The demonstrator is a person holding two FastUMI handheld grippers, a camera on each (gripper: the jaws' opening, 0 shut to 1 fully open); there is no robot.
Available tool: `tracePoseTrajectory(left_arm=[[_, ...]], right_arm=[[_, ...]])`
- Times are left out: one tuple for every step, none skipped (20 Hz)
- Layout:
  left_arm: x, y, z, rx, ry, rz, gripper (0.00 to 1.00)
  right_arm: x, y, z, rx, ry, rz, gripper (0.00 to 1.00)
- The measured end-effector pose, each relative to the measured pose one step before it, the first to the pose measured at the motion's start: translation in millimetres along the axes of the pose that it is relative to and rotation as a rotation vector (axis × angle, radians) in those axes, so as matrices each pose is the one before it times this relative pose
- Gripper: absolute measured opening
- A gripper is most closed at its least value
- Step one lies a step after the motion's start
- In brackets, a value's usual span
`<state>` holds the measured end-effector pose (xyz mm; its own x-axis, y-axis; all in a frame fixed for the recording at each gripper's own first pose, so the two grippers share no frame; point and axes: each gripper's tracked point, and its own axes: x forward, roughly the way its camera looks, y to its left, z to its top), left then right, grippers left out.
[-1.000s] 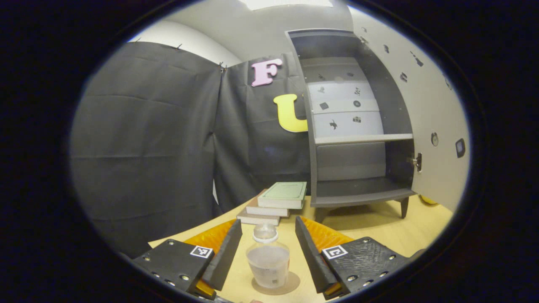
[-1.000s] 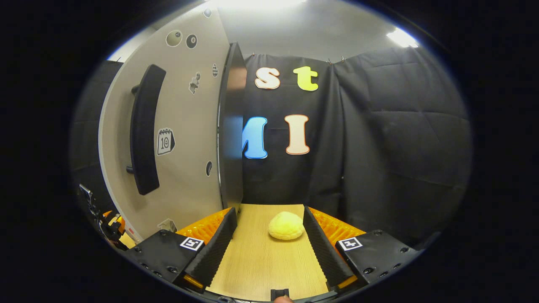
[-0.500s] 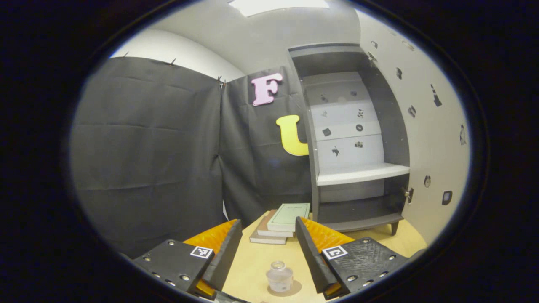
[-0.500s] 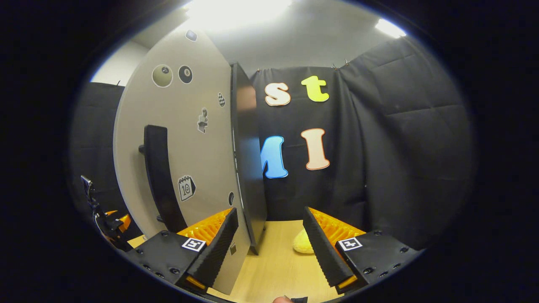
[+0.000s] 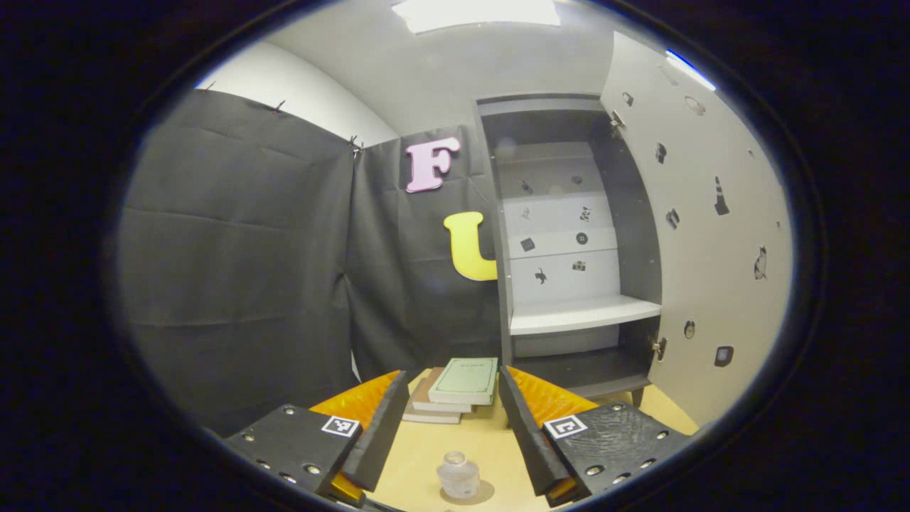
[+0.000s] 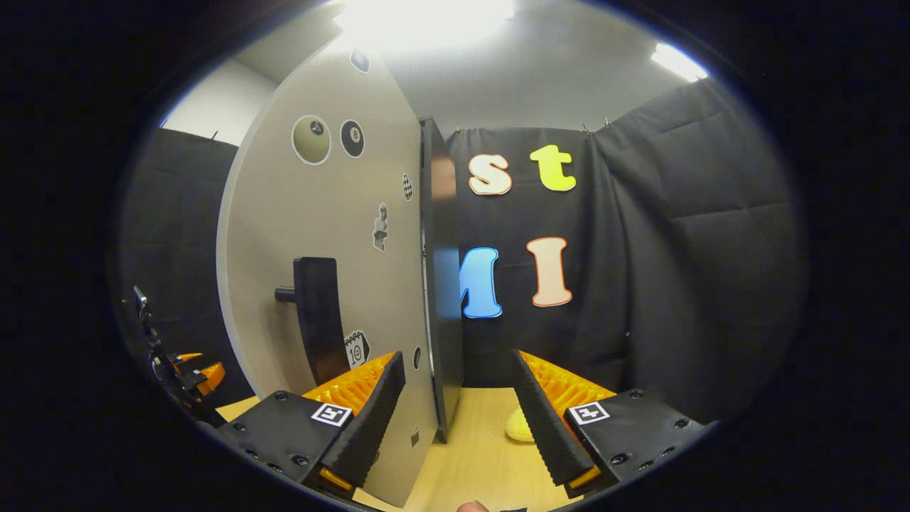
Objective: Open the cabinet door with the right hand, grasp the bottle in the cabinet with the left hand and place it on the coaster, then close the cabinet door with the right hand.
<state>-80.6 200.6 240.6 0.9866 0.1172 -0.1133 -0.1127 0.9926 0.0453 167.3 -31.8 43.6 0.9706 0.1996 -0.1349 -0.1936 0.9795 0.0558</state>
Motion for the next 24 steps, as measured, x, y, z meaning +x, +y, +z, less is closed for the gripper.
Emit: tracePoseTrajectory(left_arm=[[2.47,3.62,-0.09,0.00055,-0.00438,-0.00736,0.76],[3.30,1.55,1.27,-0.00250,-0.00450,-0.01230,0.76],[4.71,0.47,0.79,-0.00578,-0.00493,-0.01038,0.76],[5.19,3.03,0.21,-0.00651,0.00124,-0.00670,0.76],[3.50,2.42,2.98,-0.00636,-0.00594,-0.00803,0.77],[2.99,3.51,3.10,-0.00137,-0.00845,-0.00485,0.77],[2.52,2.21,-0.06,0.00425,-0.00612,-0.00353,0.76],[2.19,3.02,0.05,0.00613,-0.00250,-0.00324,0.76],[1.15,2.10,0.28,0.00573,-0.00509,-0.00280,0.76],[0.92,1.92,-0.16,0.00403,-0.00341,-0.00651,0.76],[0.42,0.89,-1.68,0.00415,0.00120,-0.00207,0.76],[0.29,1.87,-1.09,0.00321,0.00288,-0.00173,0.76],[2.42,3.03,-4.02,0.00063,0.00186,-0.00212,0.76],[1.71,4.45,-2.77,-0.00065,0.00145,-0.00142,0.76],[0.57,5.17,-2.35,-0.00182,0.00240,0.00007,0.76],[1.29,4.66,-2.37,-0.00324,0.00395,0.00171,0.76],[-0.15,4.84,-2.80,-0.00330,0.00359,0.00354,0.76],[1.20,5.01,-2.31,-0.00099,0.00501,0.00731,0.76],[0.63,4.13,-2.74,-0.00105,0.00333,0.00505,0.76],[1.19,3.42,-1.45,-0.00063,0.00345,0.00195,0.79],[0.41,2.44,-1.21,-0.00005,0.00200,0.00184,0.76],[0.89,2.38,-2.11,-0.00078,0.00192,0.00122,0.76],[1.39,2.25,0.10,-0.00207,0.00189,0.00050,0.76],[0.41,1.45,-1.59,-0.00245,0.00147,0.00033,0.76]], right_arm=[[0.81,2.34,0.66,-0.01677,0.00589,-0.01015,0.90],[0.76,1.66,1.26,-0.01687,0.00078,-0.00818,0.90],[-0.82,2.86,0.66,-0.00405,0.00260,-0.00614,0.90],[0.44,4.02,-0.92,0.00384,0.00456,-0.00244,0.90],[1.97,4.73,-0.55,0.00281,0.00332,0.00241,0.95],[0.34,5.79,0.31,0.00098,0.00114,0.00361,0.95],[-0.68,6.22,0.06,-0.00005,0.00210,0.00485,0.95],[-0.31,6.14,0.10,0.00047,0.00202,0.00612,0.90],[0.54,5.25,0.17,-0.00058,0.00172,0.00716,0.95],[1.38,5.44,0.70,0.00023,-0.00013,0.00447,0.95],[1.73,4.68,-0.01,-0.00058,0.00016,0.00341,0.95],[-0.46,4.50,0.79,-0.00026,0.00027,0.00387,0.95],[-1.09,5.71,-0.96,0.00135,0.00149,0.00430,0.95],[0.77,5.61,-0.49,-0.00190,0.00160,0.00329,0.95],[0.15,4.15,0.13,-0.00395,-0.00004,0.00004,0.95],[1.13,2.86,0.41,-0.00460,-0.00028,-0.00317,0.95],[1.60,1.36,0.32,-0.00480,0.00135,-0.00580,0.95],[1.93,0.14,-0.64,-0.00405,0.00015,-0.00589,0.95],[1.76,1.89,0.08,-0.00142,0.00162,-0.00198,0.90],[1.20,2.76,-0.10,0.00382,0.00098,0.00308,0.95],[1.38,3.91,-0.50,0.00438,0.00253,0.00663,0.95],[1.18,4.07,-0.10,0.00337,0.00178,0.00700,0.95],[0.77,3.98,0.80,0.00013,0.00015,0.00595,0.95],[1.23,3.85,1.32,-0.00290,-0.00129,0.00232,0.95]])
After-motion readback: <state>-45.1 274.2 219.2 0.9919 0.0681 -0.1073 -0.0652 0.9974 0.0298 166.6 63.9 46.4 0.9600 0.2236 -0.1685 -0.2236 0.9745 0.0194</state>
